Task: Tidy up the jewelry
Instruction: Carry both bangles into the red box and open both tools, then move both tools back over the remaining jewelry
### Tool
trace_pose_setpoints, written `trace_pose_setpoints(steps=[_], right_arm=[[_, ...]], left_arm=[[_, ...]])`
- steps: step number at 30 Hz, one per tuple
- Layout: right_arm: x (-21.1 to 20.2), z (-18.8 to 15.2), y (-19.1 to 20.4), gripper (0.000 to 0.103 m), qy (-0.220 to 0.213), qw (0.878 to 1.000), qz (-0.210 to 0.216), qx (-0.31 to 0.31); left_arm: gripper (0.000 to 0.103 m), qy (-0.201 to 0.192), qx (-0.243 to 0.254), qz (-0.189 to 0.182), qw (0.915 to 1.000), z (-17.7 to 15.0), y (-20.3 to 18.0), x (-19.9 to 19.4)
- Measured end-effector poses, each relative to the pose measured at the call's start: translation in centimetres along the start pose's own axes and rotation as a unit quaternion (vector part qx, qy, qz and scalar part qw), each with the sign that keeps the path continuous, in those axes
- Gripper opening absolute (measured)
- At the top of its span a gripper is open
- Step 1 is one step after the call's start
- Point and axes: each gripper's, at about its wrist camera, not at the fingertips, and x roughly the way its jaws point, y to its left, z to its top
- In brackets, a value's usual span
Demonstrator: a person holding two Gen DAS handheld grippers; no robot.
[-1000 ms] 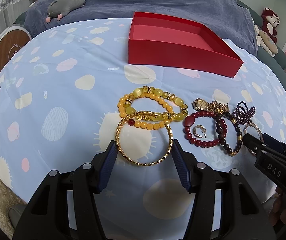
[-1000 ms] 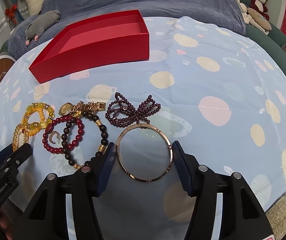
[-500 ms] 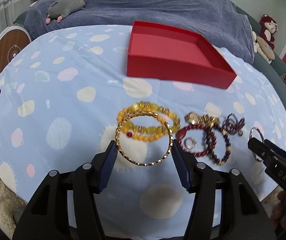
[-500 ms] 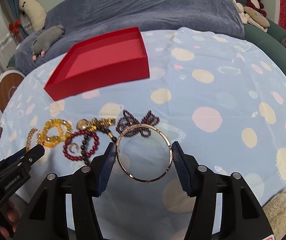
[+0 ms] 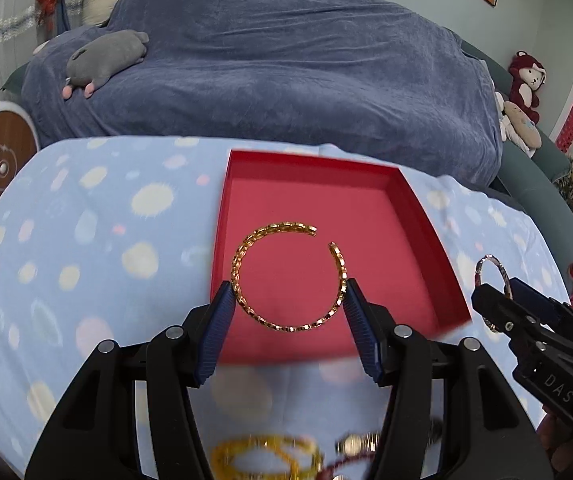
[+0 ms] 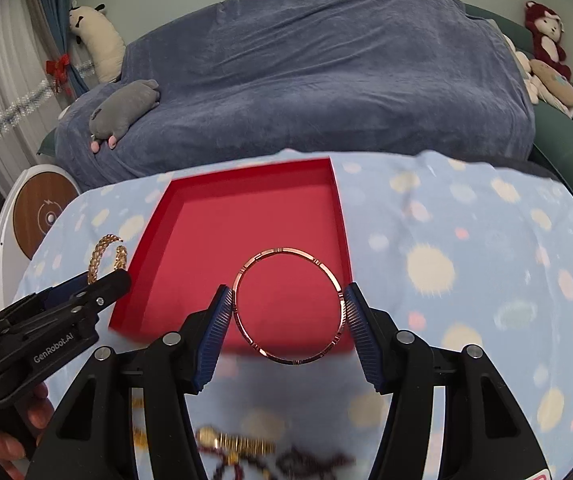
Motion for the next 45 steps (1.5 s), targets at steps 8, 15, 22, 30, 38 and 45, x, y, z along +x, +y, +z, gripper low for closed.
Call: trace_pose_setpoints(steps=[8, 15, 22, 30, 38, 45], right_arm=[[7.9, 6.1, 0.2, 0.056, 0.019, 1.0, 0.002, -0.005], [13.6, 8.0, 0.7, 0.056, 0.049, 0.999, -0.005, -0.011], [15.9, 8.5, 0.4, 0.056, 0.055, 0.998, -0.02, -0.016], [14.1, 8.3, -0.3, 0.057, 0.041, 0.999, -0.019, -0.001], [7.3, 5.6, -0.8, 0.057, 0.022, 1.0, -0.018, 0.0], [0.5, 0.7, -0.6, 0.057, 0.011, 0.999, -0.03, -0.006]], left_arm=[[0.053, 0.02, 0.012, 0.014, 0.9996, 5.2, -0.4, 7.7], [0.053, 0.04, 0.018, 0.019, 0.9989, 7.3, -0.2, 12.5], [0.06, 0.053, 0.013, 0.024, 0.9982, 7.6, 0.5, 14.6], [0.069, 0.033, -0.003, 0.025, 0.9991, 7.3, 1.4, 12.6], [0.069, 0.008, 0.001, 0.015, 0.9999, 6.2, 1.6, 6.7], [0.069, -0.002, 0.018, 0.011, 0.9998, 2.4, 1.3, 0.4]])
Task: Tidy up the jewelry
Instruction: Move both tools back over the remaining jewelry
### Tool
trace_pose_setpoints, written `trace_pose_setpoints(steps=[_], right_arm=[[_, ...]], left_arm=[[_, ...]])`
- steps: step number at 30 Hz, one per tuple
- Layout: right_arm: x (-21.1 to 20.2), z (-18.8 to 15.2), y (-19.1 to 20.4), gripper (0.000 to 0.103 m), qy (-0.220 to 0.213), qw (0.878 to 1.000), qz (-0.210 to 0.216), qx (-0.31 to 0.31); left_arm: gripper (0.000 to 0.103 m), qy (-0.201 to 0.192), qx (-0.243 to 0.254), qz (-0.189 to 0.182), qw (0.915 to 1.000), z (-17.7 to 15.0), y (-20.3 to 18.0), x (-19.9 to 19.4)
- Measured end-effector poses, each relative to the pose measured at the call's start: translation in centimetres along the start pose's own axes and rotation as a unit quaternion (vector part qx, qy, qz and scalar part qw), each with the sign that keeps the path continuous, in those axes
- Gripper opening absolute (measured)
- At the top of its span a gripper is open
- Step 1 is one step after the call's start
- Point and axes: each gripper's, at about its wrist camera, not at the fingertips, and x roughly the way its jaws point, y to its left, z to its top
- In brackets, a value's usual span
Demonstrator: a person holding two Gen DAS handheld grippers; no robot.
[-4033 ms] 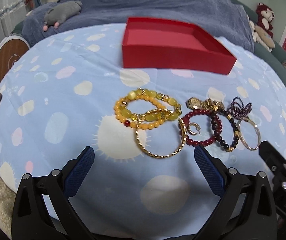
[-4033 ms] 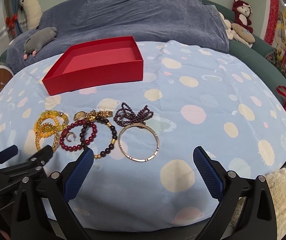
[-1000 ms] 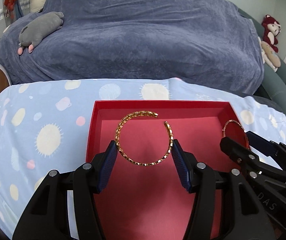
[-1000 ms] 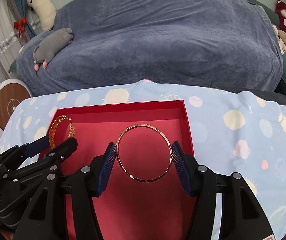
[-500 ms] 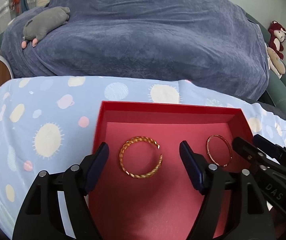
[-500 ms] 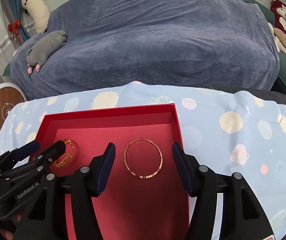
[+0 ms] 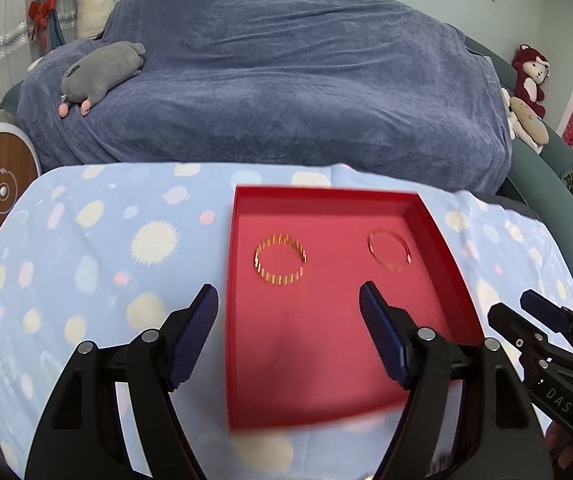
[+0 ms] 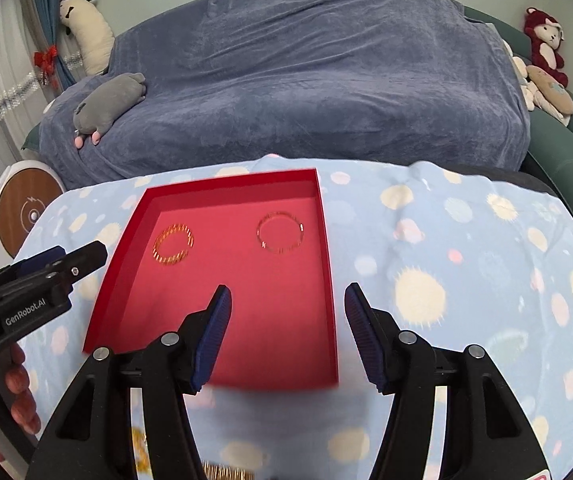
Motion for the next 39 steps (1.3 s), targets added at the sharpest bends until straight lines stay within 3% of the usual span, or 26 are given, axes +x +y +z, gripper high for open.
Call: trace_pose_setpoints(steps=[8, 18, 27, 39], right_arm=[[-4.8, -8.9, -1.3, 0.057, 0.022, 0.999, -0.004, 0.03], [-6.2, -17.3, -1.8, 0.057, 0.063, 0.997, -0.016, 0.05], [-5.5, -18.6, -1.0, 0.053, 0.069, 0.997, -0.003, 0.045], [-3.3, -18.2, 1.3, 0.032, 0.085, 0.996, 0.016, 0.02]], left_arm=[[0.069, 0.033, 0.01, 0.015, 0.9993, -8.2, 1.0, -4.0], [0.069, 0.073, -0.014, 0.04, 0.9965, -16.2, 2.8, -5.3], [0.069, 0.071, -0.021, 0.043, 0.9963, -19.0, 2.9, -5.7], [0.069, 0.066, -0.031, 0.04, 0.9966, -19.5, 3.0, -5.5]])
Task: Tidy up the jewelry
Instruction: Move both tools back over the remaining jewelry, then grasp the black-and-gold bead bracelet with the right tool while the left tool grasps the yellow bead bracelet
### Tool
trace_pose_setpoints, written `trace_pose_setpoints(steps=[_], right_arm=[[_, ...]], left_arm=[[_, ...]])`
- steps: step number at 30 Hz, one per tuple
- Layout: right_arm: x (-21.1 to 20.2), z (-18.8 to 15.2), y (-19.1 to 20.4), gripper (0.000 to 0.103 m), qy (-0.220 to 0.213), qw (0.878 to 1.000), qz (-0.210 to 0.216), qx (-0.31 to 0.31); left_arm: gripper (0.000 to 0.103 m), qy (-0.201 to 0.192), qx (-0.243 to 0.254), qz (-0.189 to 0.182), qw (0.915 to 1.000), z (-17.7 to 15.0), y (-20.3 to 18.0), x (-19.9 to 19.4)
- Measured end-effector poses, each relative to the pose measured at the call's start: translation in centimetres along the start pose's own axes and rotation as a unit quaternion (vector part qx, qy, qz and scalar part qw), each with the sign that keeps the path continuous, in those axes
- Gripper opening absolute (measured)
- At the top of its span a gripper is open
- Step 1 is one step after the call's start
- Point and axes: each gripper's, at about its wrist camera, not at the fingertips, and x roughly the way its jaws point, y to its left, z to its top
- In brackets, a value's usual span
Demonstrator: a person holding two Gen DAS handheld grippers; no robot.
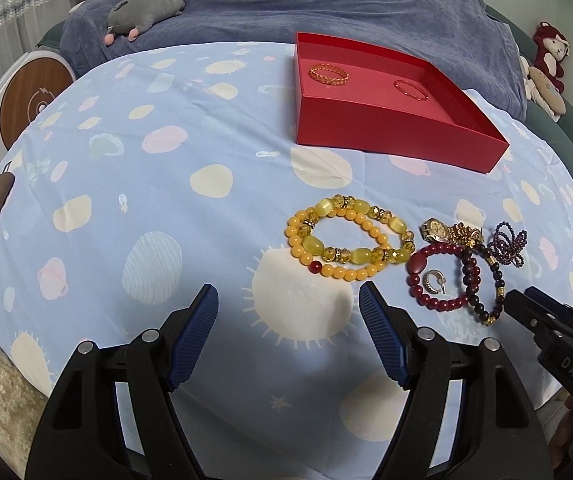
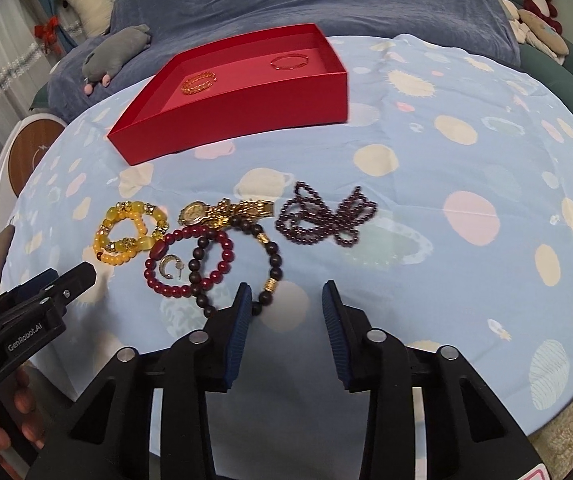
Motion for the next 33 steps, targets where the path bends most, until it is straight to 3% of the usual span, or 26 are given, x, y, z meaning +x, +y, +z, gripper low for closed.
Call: trace_pose_setpoints(steps=[10, 11, 13, 23, 33], right_arm=[[1.5, 1.0, 0.5, 0.025, 0.0, 1.0, -0.011, -0.004], [1.5, 1.0, 0.6, 0.015, 0.001, 1.0, -0.01, -0.007], [1.6, 1.0, 0.6, 0.008, 0.004, 1.0, -0.007, -0.01], [0.7, -0.2, -0.7, 0.008, 0.001, 1.0, -0.003, 0.011], [0.7, -0.1, -1.0, 0.008, 0.001, 1.0, 0.002, 0.017]], left_arm=[[0.069, 0.002, -0.014, -0.004, 0.9999, 0.0, 0.5, 0.1], [0.069, 0.002, -0.015, -0.004, 0.9999, 0.1, 0.6, 0.2], [0.069, 0.001, -0.017, -0.005, 0.9998, 0.4, 0.6, 0.2], [0.068, -0.005, -0.021, -0.009, 0.9997, 2.1, 0.5, 0.9], [0.052, -0.001, -0.004, -0.019, 0.9998, 4.2, -0.6, 3.0]])
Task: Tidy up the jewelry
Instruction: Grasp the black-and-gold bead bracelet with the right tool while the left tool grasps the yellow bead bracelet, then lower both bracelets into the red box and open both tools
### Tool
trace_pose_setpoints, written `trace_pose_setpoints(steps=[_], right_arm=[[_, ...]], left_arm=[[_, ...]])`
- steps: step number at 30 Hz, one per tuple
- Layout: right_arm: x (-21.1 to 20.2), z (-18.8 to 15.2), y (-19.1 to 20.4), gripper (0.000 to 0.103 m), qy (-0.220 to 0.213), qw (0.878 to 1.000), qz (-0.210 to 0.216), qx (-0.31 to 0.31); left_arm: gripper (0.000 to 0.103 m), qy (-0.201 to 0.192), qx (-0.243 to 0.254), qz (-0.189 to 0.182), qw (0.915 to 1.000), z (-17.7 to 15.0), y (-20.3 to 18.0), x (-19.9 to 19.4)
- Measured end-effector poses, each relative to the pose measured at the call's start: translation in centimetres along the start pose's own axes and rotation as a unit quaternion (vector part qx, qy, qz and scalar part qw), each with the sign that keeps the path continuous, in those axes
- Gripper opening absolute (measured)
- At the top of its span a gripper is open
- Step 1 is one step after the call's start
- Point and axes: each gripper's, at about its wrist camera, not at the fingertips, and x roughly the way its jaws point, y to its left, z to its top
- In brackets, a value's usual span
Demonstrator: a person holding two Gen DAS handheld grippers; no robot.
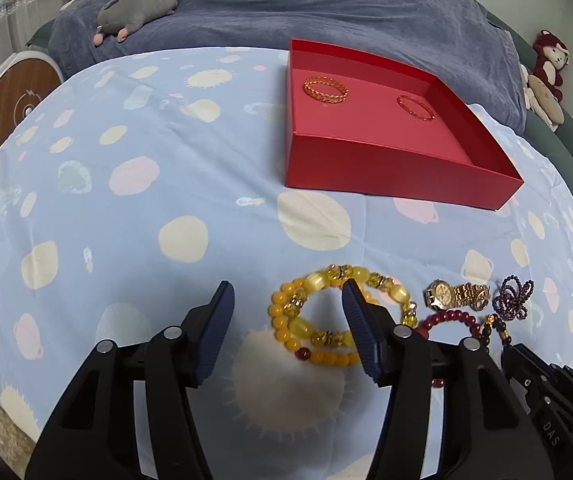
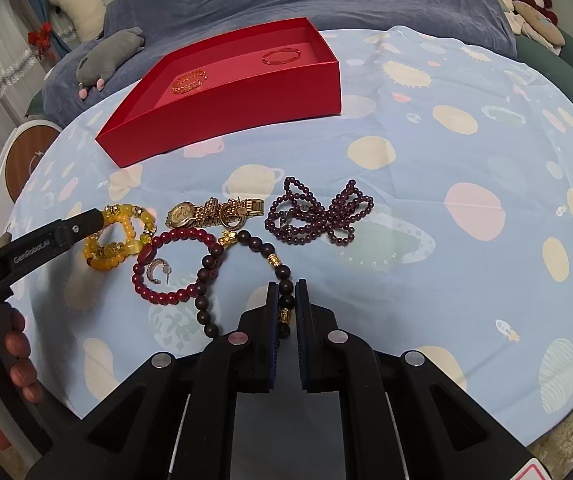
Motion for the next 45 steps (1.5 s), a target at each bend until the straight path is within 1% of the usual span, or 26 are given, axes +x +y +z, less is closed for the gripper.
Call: trace_pose_setpoints(steps=[2, 6, 8, 10, 14, 22, 27, 34, 40, 43, 45], right_arm=[[0.0, 0.0, 0.0, 0.008, 0.0, 1.0, 0.0, 0.0], [0.0, 0.0, 0.0, 0.008, 0.0, 1.0, 0.001, 0.0], [0.0, 0.0, 0.0, 0.008, 0.0, 1.0, 0.001, 0.001], [0.0, 0.0, 0.0, 0.008, 0.0, 1.0, 0.001, 0.001], [0.0, 0.1, 0.0, 0.008, 0.0, 1.0, 0.003, 0.004], [-0.9, 0.2, -0.3, 0.008, -0.01, 1.0, 0.007, 0.01], [-1.9, 0.3, -0.5, 0.008, -0.019, 1.0, 0.013, 0.013], [-3.7, 0.5, -0.3, 0.008, -0.033, 0.999, 0.027, 0.012], [-5.3, 1.6, -0.5, 0.008, -0.049, 0.998, 0.035, 0.016], [-6.0, 3.0, -0.7, 0.008, -0.06, 0.997, 0.036, 0.013], [-6.5, 4.5, -0.7, 0.008, -0.069, 0.997, 0.041, 0.011]], left_arm=[[0.048, 0.002, 0.008, -0.002, 1.0, 0.2, -0.3, 0.4], [0.033, 0.01, 0.02, -0.007, 0.9997, 0.2, -0.7, 1.2], [0.028, 0.01, 0.025, -0.006, 0.9996, 0.2, -0.9, 1.3], [0.018, 0.01, 0.028, -0.008, 0.9995, 0.1, -0.9, 1.2], [0.01, 0.01, 0.024, -0.016, 0.9995, 0.0, -0.8, 0.9], [0.009, -0.003, 0.012, -0.04, 0.9991, -0.2, -1.1, -1.1], [0.009, -0.013, 0.001, -0.063, 0.9979, -0.1, -1.3, -3.1], [0.009, -0.024, 0.004, -0.086, 0.996, 0.3, -2.2, -5.7], [0.009, -0.035, 0.003, -0.1, 0.9943, 1.8, -2.6, -7.6], [0.009, -0.043, 0.007, -0.106, 0.9934, 3.4, -2.9, -8.5], [0.009, -0.05, 0.009, -0.109, 0.9927, 4.7, -3.2, -8.9]])
